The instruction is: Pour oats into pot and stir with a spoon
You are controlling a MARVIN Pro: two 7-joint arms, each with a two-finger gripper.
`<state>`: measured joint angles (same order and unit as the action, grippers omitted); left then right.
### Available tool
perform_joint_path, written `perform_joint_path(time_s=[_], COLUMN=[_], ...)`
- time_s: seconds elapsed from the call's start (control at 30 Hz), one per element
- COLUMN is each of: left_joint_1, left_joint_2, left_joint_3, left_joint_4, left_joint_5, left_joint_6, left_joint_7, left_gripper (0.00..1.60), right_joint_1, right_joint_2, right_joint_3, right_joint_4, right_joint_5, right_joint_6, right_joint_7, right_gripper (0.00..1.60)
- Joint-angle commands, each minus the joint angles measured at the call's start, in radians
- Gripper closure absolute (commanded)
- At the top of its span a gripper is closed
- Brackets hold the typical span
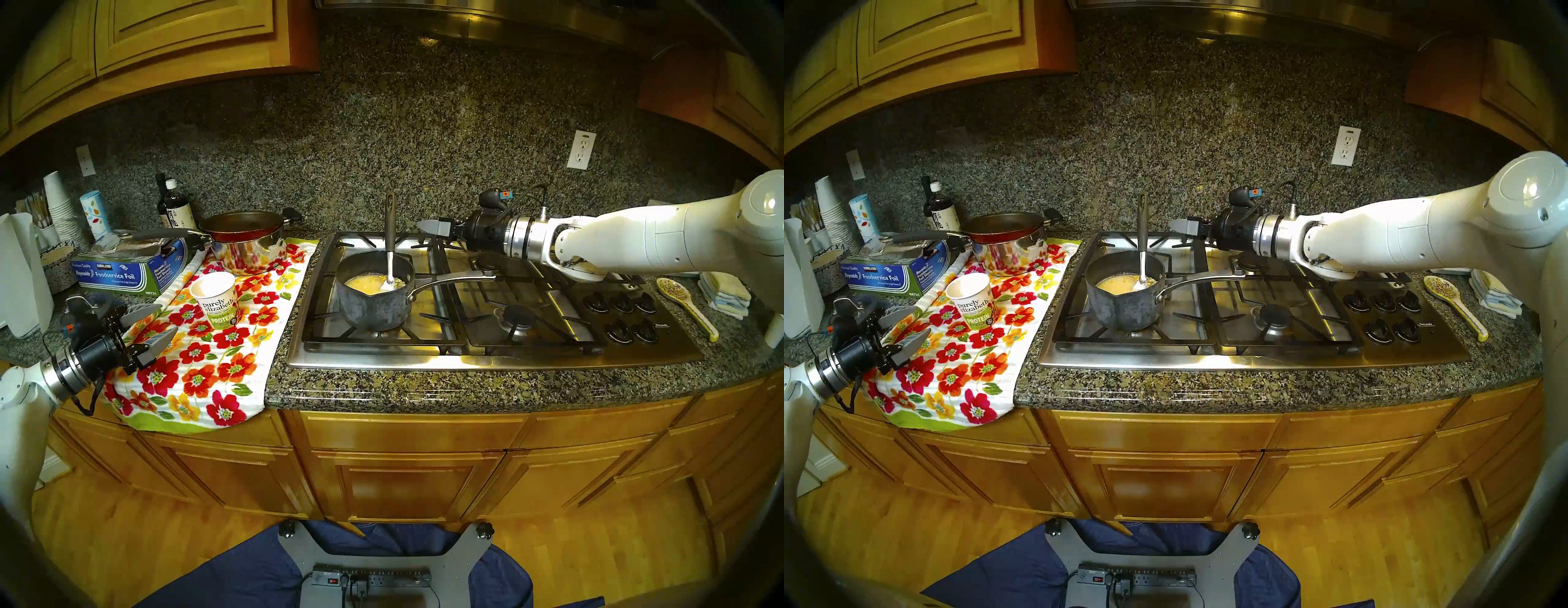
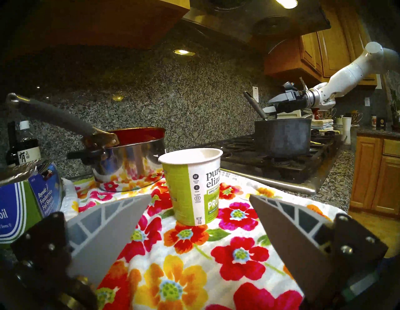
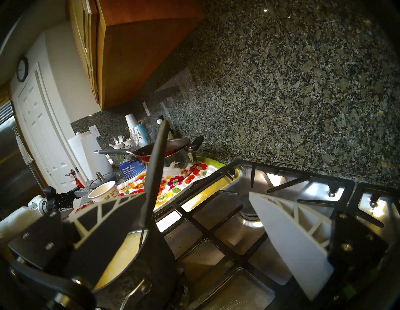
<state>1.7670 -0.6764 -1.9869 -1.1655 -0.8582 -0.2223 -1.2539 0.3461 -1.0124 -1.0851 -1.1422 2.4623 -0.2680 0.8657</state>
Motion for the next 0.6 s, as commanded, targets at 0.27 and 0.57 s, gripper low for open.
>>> perform_joint_path(time_s=[0.27, 0.57], left_joint_1=[-0.115, -0.15], left_joint_2=[0.04, 0.066], left_joint_3=[0.048, 0.099], left_joint_4=[-0.013, -0.021], left_joint_5=[-0.002, 0.025], left_joint_6=[0.017, 0.06], left_joint_7=[0.035, 0.064], left_gripper=[0.0, 0.0], right_joint_1=[0.036, 0.036], right_joint_2=[-0.001, -0.001], right_joint_3=[0.018, 0.018], right_joint_4=[0.01, 0.01], right_joint_5=[0.005, 0.006], right_joint_6=[-0.003, -0.003], right_joint_7=[0.001, 0.002], right_gripper=[0.0, 0.0])
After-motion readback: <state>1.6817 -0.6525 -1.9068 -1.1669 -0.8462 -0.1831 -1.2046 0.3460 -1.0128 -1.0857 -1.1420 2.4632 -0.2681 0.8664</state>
